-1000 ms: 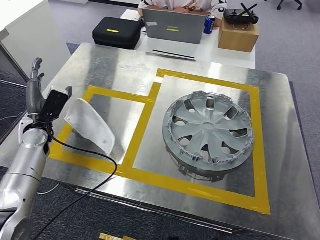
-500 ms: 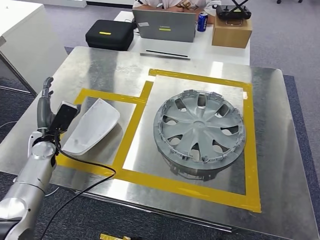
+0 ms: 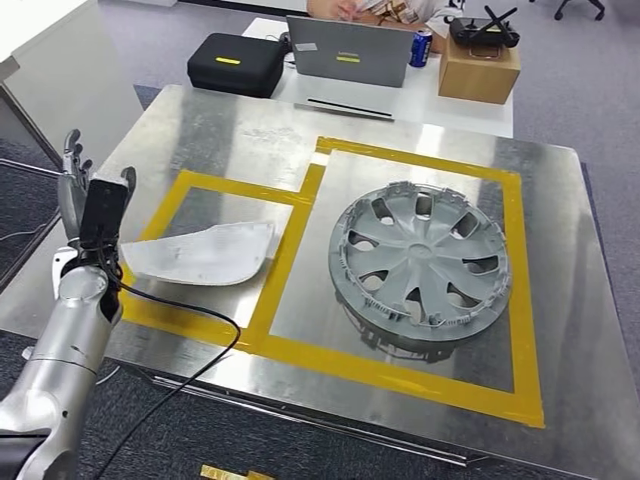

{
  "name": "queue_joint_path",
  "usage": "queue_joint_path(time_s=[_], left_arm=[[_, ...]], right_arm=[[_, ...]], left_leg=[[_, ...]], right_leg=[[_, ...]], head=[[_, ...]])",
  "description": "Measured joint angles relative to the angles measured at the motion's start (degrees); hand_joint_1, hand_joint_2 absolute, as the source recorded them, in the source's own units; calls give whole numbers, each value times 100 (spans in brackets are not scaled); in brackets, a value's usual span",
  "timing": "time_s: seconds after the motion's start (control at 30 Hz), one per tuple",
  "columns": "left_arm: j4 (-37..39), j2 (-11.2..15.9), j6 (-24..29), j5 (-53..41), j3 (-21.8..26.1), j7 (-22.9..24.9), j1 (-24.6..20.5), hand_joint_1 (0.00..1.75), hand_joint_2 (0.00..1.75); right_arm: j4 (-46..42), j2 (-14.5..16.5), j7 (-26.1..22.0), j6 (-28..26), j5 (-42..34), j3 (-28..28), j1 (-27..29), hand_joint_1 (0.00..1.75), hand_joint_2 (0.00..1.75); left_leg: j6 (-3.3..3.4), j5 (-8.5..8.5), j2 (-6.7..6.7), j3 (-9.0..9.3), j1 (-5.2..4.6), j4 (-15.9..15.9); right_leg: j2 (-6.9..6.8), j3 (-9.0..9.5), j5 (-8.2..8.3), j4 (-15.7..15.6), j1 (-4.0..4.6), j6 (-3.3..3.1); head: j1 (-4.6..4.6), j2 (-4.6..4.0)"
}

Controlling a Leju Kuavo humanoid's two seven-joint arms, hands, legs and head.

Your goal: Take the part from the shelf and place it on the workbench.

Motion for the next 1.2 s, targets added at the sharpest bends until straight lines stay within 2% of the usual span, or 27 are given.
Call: queue_joint_path(time_s=[0.03,0.07,0.13,0.2,0.3,0.37,0.43,0.5,0.53,0.57,0.6,0.63,0.7,0.73,0.77,0.87,0.9,0.93,1.0,1.03,1.07,1.1,1.13,1.2], left_arm=[[-119,-27,3,-4,-24,22,9,0,0],[-245,-49,1,-8,-61,52,18,0,0],[-508,-83,-17,-35,-163,119,20,0,0],[-716,-105,-39,-90,-259,164,17,0,0],[-1021,-124,-62,-220,-451,225,26,0,0],[-1205,-132,-68,-283,-572,248,34,0,0],[-1333,-140,-69,-306,-648,254,32,0,0],[-1419,-144,-74,-311,-703,256,47,0,0],[-1459,-144,-80,-315,-729,256,62,0,0],[-1507,-148,-90,-323,-766,258,77,0,0],[-1561,-152,-100,-337,-804,263,85,0,0],[-1623,-158,-108,-352,-839,271,85,0,0],[-1750,-177,-121,-376,-902,294,66,0,0],[-1802,-188,-124,-383,-927,304,54,0,0],[-1842,-197,-126,-390,-950,313,46,0,0],[-1892,-214,-127,-401,-987,326,42,0,0],[-1908,-222,-129,-402,-997,328,38,0,0],[-1929,-231,-134,-405,-1009,328,33,0,0],[-1977,-253,-150,-420,-1051,329,33,0,0],[-1993,-258,-159,-428,-1078,332,38,0,0],[-2006,-262,-166,-437,-1105,336,46,0,0],[-2017,-265,-171,-443,-1130,339,55,0,0],[-2030,-269,-173,-448,-1149,343,63,0,0],[-2084,-276,-178,-456,-1177,344,68,0,0]], right_arm=[[0,0,10,-1,0,3,-1,0,0],[0,0,19,-1,0,6,-3,0,0],[0,0,31,-1,-1,12,-12,0,0],[0,0,40,-1,-3,21,-26,0,0],[0,0,58,-1,-8,37,-43,0,0],[0,8,64,-1,-9,43,-44,0,0],[0,18,66,0,-10,47,-56,0,0],[0,21,68,2,-13,49,-67,0,0],[0,22,71,4,-14,49,-68,0,0],[0,26,74,8,-14,50,-68,0,0],[0,32,79,10,-14,50,-69,0,0],[-1,40,81,12,-14,51,-72,0,0],[-2,57,85,12,-14,53,-84,0,0],[-2,60,85,12,-14,54,-91,0,0],[-2,61,87,12,-14,54,-96,0,0],[-2,61,91,12,-14,54,-94,0,0],[-2,61,91,13,-15,54,-92,0,0],[-2,61,92,14,-15,54,-90,0,0],[-2,64,101,24,-16,57,-93,0,0],[-2,67,106,28,-16,58,-97,0,0],[-2,69,112,32,-16,60,-99,0,0],[-2,70,115,32,-16,60,-101,0,0],[-2,70,118,32,-17,60,-103,0,0],[-6,70,124,26,-27,60,-117,0,0]], left_leg=[[4,0,-1,2,-6,2],[4,1,-2,7,-9,5],[2,0,-6,21,-12,10],[-11,-3,-9,19,-25,18],[-87,27,-13,-23,-42,27],[-149,-11,-12,-40,-25,47],[-202,-281,-9,-132,-14,319],[-238,-716,-7,-365,-1,996],[-250,-872,-7,-471,4,1318],[-259,-942,-7,-517,7,1516],[-261,-891,-7,-455,8,1483],[-257,-756,-6,-286,9,1240],[-233,-481,-6,197,5,467],[-211,-412,-8,358,-2,187],[-184,-387,-9,434,-14,34],[-66,-288,-3,374,-41,-7],[-20,-232,4,334,-36,-21],[21,-172,11,284,-26,-35],[70,-70,16,161,-31,-34],[77,-20,16,97,-41,-31],[79,29,16,31,-53,-28],[77,77,16,-33,-64,-26],[69,125,16,-93,-73,-24],[41,211,15,-186,-91,-18]], right_leg=[[0,-62,16,106,0,-1],[0,-17,131,-5,0,-11],[0,330,517,-711,3,-52],[3,650,732,-1327,13,-89],[14,755,745,-1514,42,-129],[7,747,793,-1545,33,-191],[-5,738,846,-1587,11,-254],[-10,701,880,-1587,9,-278],[-11,675,898,-1582,9,-280],[-13,640,921,-1572,9,-276],[-14,600,945,-1559,8,-267],[-16,563,969,-1545,6,-254],[-16,498,1015,-1507,15,-210],[-16,473,1039,-1493,22,-180],[-16,453,1066,-1484,27,-146],[-14,396,1133,-1492,2,-41],[-13,339,1036,-1415,-6,-13],[-13,259,863,-1250,-10,13],[-17,43,327,-575,-17,52],[-17,-34,131,-223,-19,65],[-18,-60,21,33,-20,71],[-18,15,35,81,-19,67],[-17,192,129,-73,-17,53],[-15,798,319,-846,-6,-2]], head=[[3,0],[3,0],[3,0],[1,0],[-8,0],[-8,0],[-16,0],[-21,0],[-20,0],[-20,0],[-21,0],[-22,0],[-22,0],[-17,0],[-14,0],[-15,0],[-9,0],[-1,0],[18,0],[20,0],[19,0],[19,0],[20,0],[18,0]])
